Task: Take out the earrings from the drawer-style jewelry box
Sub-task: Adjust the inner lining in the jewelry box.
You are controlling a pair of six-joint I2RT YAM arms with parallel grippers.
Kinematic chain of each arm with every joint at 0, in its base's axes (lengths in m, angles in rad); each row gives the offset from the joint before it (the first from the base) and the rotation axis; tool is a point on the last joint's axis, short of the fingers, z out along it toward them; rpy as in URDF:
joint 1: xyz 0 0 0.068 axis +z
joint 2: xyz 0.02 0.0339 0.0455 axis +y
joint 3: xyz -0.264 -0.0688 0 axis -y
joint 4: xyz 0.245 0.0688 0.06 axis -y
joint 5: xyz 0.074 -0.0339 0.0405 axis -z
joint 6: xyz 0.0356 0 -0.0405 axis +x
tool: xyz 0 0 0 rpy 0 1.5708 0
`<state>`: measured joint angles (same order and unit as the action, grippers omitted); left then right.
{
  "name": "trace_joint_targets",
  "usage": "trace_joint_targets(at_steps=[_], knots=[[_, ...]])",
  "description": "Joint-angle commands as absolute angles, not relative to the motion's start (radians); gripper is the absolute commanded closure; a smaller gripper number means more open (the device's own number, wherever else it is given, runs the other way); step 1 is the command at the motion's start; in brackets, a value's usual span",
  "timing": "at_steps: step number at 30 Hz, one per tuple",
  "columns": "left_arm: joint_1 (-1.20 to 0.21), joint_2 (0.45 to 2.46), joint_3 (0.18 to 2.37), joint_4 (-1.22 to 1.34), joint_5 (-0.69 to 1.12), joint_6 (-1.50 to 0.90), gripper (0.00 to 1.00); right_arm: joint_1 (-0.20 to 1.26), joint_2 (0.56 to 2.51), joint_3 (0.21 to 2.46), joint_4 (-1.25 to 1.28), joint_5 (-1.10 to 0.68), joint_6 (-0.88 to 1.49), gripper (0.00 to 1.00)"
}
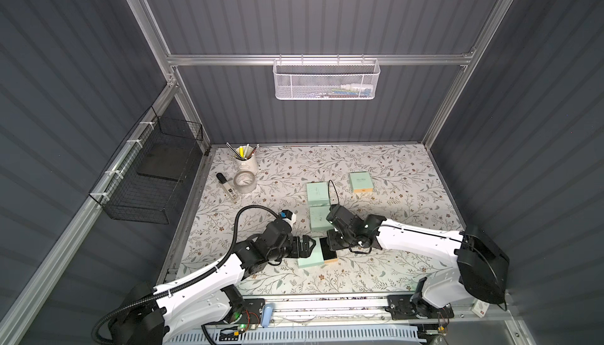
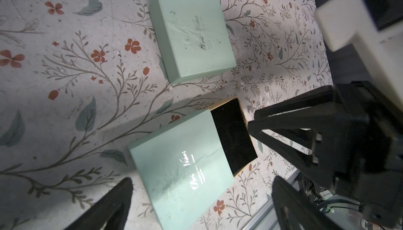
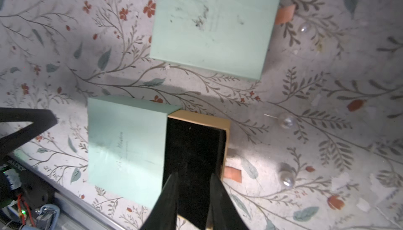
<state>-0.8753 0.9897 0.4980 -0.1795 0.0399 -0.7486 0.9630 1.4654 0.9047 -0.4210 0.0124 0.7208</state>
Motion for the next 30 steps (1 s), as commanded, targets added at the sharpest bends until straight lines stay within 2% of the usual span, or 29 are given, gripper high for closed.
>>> trace_joint_targets(at_steps=[1,3,8,11,22,30], knots=[[-0.868,0.982,0.496,-0.189,0.023,-0.753,0.00,0.969,1.446,0.914,-0.454,0.035,0.719,0.71],[-0.868,0.976,0.493,-0.190,0.021,-0.756,0.00,0.969,1.449,0.906,-0.442,0.020,0.722,0.73],[-0.868,0.966,0.489,-0.196,0.013,-0.759,0.00,0.969,1.505,0.902,-0.420,0.006,0.727,0.86],[-0.868,0.974,0.489,-0.194,0.016,-0.762,0.00,0.970,1.538,0.908,-0.413,0.011,0.727,0.88],[-0.870,0.997,0.483,-0.176,0.024,-0.764,0.00,0.971,1.646,0.908,-0.394,0.011,0.746,0.90],[-0.870,1.015,0.477,-0.167,0.032,-0.770,0.00,0.971,1.533,0.896,-0.393,0.007,0.750,0.85]])
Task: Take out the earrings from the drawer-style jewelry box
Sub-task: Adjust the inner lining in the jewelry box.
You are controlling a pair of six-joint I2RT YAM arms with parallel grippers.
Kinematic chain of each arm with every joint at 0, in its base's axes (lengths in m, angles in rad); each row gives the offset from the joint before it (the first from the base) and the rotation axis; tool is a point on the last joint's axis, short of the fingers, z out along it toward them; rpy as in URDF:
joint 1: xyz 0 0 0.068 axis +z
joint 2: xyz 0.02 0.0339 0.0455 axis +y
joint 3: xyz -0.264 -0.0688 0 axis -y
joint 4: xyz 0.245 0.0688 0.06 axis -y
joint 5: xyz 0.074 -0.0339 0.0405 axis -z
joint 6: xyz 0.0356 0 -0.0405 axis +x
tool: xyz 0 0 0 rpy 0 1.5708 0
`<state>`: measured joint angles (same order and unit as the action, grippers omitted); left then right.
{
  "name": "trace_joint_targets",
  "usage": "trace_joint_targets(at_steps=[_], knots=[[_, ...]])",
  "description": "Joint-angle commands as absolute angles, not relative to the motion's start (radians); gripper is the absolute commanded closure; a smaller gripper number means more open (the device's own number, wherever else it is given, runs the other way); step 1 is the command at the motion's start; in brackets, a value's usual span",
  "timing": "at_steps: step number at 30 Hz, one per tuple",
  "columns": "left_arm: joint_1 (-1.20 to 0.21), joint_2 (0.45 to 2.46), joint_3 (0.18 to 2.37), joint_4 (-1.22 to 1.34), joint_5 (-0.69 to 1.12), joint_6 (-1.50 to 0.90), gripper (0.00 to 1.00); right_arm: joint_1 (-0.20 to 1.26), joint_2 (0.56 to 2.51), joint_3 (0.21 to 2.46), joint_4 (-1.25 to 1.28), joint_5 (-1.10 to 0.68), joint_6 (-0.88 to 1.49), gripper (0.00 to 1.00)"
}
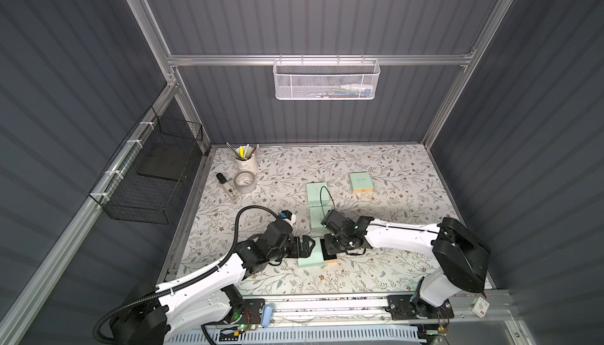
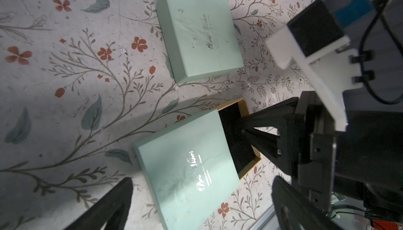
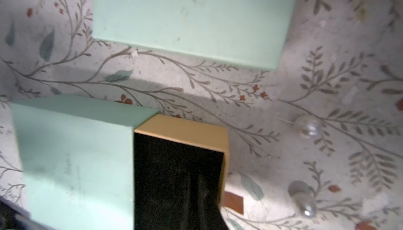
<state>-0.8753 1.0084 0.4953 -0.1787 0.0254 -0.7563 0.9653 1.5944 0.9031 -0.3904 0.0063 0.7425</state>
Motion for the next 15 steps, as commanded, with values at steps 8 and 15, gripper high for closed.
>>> trace_joint_targets(at_steps=[8,15], knots=[[-0.869,1.017,0.469,-0.186,0.033,-0.792,0.00,0.938,1.376,0.828,-0.410,0.003,0.762,0.73],[-0.869,1.066,0.465,-0.153,0.081,-0.792,0.00,0.908,1.372,0.747,-0.307,-0.093,0.803,0.54]])
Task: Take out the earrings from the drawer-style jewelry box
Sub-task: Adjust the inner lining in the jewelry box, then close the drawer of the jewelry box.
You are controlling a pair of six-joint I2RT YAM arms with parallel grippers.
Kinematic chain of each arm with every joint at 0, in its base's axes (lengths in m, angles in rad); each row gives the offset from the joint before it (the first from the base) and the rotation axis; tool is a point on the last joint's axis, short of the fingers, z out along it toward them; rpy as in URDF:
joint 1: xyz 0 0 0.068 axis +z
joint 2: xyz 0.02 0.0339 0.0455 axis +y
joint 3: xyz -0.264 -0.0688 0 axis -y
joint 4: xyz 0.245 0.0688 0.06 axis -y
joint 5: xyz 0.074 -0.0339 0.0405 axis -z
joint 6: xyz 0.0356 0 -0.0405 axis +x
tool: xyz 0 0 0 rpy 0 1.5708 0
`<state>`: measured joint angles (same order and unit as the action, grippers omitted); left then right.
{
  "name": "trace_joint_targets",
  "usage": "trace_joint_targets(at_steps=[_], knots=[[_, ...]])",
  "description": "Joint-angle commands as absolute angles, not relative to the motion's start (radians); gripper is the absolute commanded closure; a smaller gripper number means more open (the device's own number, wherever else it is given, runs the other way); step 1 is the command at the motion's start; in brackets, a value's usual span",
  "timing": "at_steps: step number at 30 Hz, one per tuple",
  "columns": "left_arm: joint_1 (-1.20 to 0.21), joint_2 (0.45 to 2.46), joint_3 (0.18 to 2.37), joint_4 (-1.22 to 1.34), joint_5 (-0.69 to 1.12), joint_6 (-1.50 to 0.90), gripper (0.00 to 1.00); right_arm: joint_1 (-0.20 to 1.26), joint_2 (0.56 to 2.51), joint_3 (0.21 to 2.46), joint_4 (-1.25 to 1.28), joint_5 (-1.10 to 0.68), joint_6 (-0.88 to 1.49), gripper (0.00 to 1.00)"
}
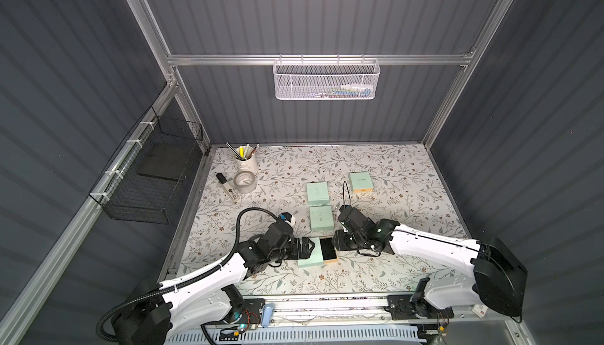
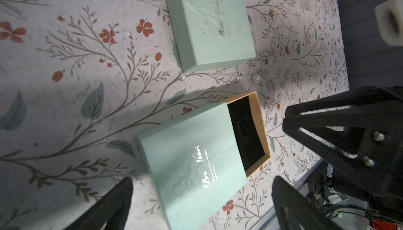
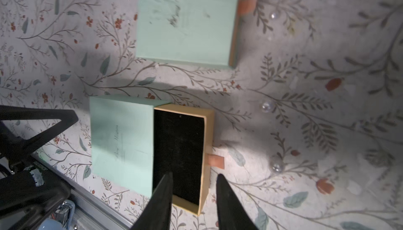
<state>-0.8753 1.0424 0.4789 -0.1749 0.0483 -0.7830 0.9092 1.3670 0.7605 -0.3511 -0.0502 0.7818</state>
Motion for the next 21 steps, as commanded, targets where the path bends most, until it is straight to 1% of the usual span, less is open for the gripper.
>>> trace_joint_targets(at_steps=[1,3,6,11,21], knots=[[-0.869,1.078,0.465,-0.143,0.089,-0.792,0.00,0.908,1.376,0.740,-0.285,-0.106,0.808,0.51],[-0.869,1.099,0.468,-0.131,0.096,-0.792,0.00,0.904,1.384,0.728,-0.252,-0.126,0.819,0.46],[-0.869,1.119,0.469,-0.111,0.107,-0.790,0.00,0.896,1.402,0.715,-0.210,-0.158,0.826,0.43],[-0.869,1.157,0.484,-0.091,0.125,-0.779,0.00,0.885,1.450,0.700,-0.147,-0.207,0.837,0.43],[-0.870,1.212,0.474,-0.015,0.171,-0.782,0.00,0.885,1.483,0.662,-0.013,-0.284,0.876,0.43]])
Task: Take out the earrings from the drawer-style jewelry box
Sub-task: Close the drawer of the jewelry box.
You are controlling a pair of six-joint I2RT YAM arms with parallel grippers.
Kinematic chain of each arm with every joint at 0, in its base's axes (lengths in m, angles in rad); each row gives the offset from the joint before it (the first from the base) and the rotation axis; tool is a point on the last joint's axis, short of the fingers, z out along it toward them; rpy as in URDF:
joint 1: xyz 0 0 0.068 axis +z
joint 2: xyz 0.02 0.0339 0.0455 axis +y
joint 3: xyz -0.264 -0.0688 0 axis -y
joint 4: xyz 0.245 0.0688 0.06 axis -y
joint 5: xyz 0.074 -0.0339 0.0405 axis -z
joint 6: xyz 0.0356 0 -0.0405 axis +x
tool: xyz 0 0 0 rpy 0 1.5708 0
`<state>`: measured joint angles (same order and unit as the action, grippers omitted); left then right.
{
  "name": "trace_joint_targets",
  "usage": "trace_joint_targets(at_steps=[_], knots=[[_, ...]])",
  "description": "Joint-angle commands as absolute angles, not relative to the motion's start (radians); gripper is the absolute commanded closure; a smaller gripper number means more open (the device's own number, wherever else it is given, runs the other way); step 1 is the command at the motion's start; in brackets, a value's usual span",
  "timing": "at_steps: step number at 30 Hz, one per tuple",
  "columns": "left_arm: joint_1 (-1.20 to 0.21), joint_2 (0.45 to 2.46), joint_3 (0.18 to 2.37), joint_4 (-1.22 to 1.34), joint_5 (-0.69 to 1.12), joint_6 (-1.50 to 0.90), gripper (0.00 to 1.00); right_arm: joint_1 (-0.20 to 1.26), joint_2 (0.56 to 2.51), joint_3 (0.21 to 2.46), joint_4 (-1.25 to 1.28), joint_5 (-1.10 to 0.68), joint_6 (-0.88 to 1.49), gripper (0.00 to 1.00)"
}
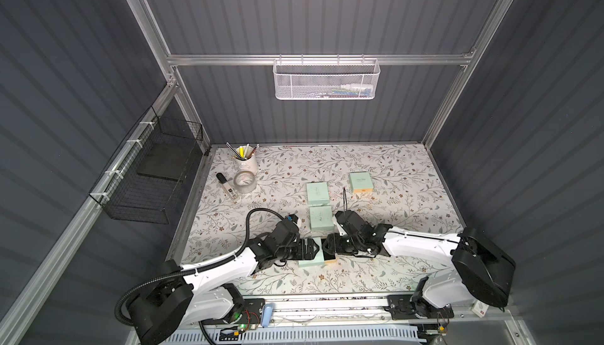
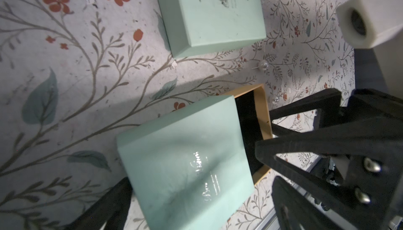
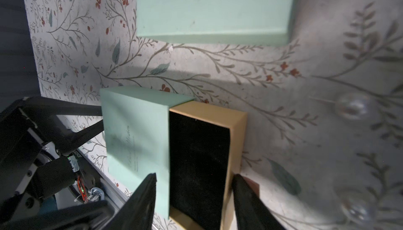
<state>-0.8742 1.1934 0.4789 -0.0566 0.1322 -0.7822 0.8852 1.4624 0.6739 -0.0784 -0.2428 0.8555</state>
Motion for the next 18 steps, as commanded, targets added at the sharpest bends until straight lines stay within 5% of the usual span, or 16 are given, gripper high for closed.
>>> trace_joint_targets(at_steps=[1,18], knots=[[-0.869,1.219,0.473,-0.006,0.178,-0.785,0.00,0.886,1.486,0.660,-0.003,-0.288,0.879,0.43],[-0.870,1.256,0.462,0.052,0.201,-0.799,0.00,0.886,1.561,0.639,0.190,-0.388,0.915,0.49]])
